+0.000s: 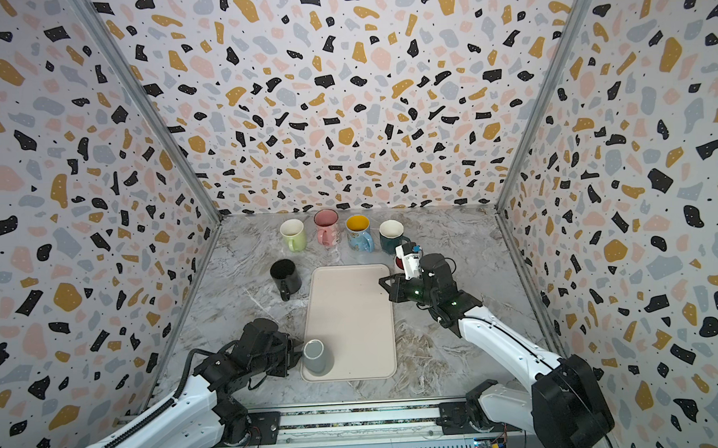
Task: Turn the mug right side up
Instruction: 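Grasp the upside-down grey mug's handle with the left gripper, then lift and turn the grey mug upright with the left while the right reaches toward it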
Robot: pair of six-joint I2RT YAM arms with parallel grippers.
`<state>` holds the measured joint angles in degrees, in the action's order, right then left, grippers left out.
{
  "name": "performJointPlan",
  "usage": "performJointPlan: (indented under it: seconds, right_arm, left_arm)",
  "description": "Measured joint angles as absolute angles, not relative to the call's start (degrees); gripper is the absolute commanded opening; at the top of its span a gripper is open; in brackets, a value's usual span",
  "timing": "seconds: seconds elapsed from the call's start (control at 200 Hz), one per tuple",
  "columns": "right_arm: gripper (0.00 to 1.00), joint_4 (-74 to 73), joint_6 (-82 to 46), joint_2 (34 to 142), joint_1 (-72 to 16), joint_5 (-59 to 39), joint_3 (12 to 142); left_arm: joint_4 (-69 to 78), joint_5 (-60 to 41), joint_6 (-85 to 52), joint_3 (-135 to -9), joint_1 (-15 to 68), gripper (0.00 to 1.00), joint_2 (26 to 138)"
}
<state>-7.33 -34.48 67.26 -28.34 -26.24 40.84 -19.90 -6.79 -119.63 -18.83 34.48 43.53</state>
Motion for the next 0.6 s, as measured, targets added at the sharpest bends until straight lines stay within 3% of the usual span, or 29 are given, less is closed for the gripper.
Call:
performJointPlan:
  seconds: [0.165,0.526,0.601]
  right_arm:
    - [0.00,-7.33,-34.50,67.26,-28.34,-26.20,40.84]
    - [0.00,-7.31,-34.54,67.26,-28.34,-25.93,40.84]
    - [0.00,-7.31,-34.54,67.24,-28.25,-25.91,40.80]
  left_arm:
    - [-18.00,-6.83,-119.61,-17.69,34.48,0.23,43.55]
    - [-12.12,-7.25,-120.25,-16.73,34.48,0.00,44.18]
    - [-11.35,-7.20,-120.27,-16.73,34.48,0.00,44.45]
